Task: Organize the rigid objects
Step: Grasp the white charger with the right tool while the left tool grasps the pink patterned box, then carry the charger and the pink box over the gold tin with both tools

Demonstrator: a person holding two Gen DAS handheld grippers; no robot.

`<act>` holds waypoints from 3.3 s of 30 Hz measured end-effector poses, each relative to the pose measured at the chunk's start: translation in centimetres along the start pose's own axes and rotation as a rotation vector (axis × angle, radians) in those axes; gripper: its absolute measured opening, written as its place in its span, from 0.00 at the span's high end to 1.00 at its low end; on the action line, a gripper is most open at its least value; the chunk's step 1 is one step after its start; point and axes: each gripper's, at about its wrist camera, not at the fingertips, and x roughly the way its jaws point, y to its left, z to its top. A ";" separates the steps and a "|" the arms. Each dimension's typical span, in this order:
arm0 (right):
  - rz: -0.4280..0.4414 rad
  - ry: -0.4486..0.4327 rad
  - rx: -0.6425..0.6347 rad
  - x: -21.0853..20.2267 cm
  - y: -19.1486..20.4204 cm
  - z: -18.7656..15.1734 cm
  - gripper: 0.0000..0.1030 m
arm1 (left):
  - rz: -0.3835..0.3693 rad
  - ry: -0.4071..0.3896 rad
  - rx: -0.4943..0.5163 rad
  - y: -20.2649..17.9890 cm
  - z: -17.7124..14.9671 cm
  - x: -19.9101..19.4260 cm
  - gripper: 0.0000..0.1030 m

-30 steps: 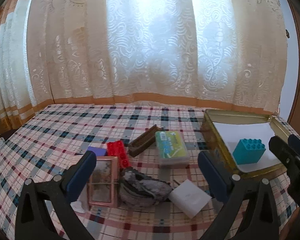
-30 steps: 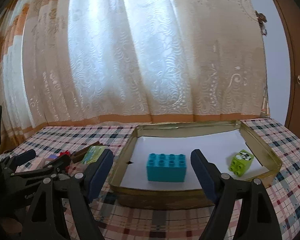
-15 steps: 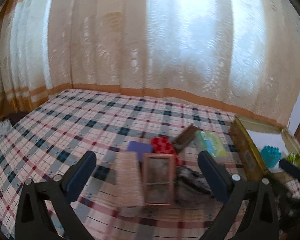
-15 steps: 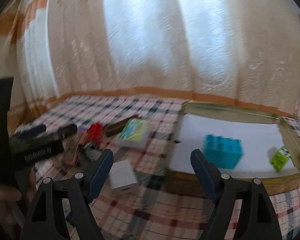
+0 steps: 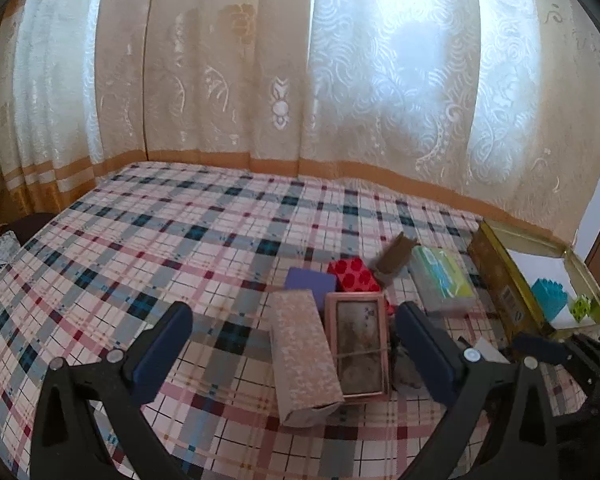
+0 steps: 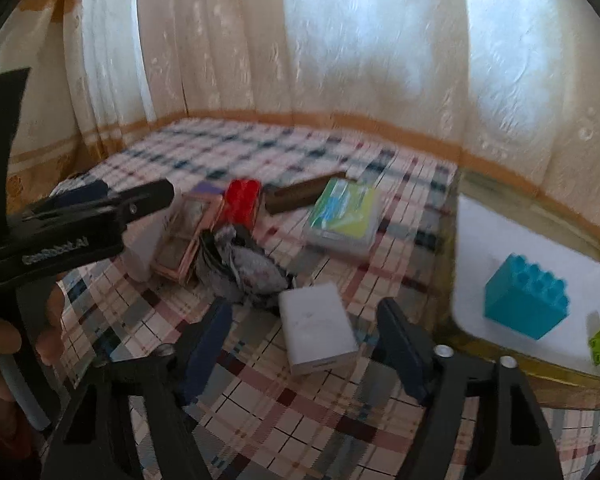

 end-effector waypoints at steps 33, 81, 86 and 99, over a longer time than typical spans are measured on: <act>0.031 0.100 0.029 2.1 -0.5 -0.3 0.59 | -0.065 0.183 -0.275 5.4 -1.4 2.6 0.34; -0.046 -0.311 0.192 -6.0 -8.6 1.1 0.60 | -0.175 -0.190 0.047 -9.9 -0.1 -2.5 0.76; -0.086 -0.307 0.209 -6.2 -10.5 0.9 0.60 | -0.212 -0.196 0.086 -13.2 -0.2 -2.5 0.76; -0.208 -0.285 0.289 -7.4 -17.4 -0.6 0.60 | -0.273 -0.185 0.122 -20.3 -0.2 -1.5 0.76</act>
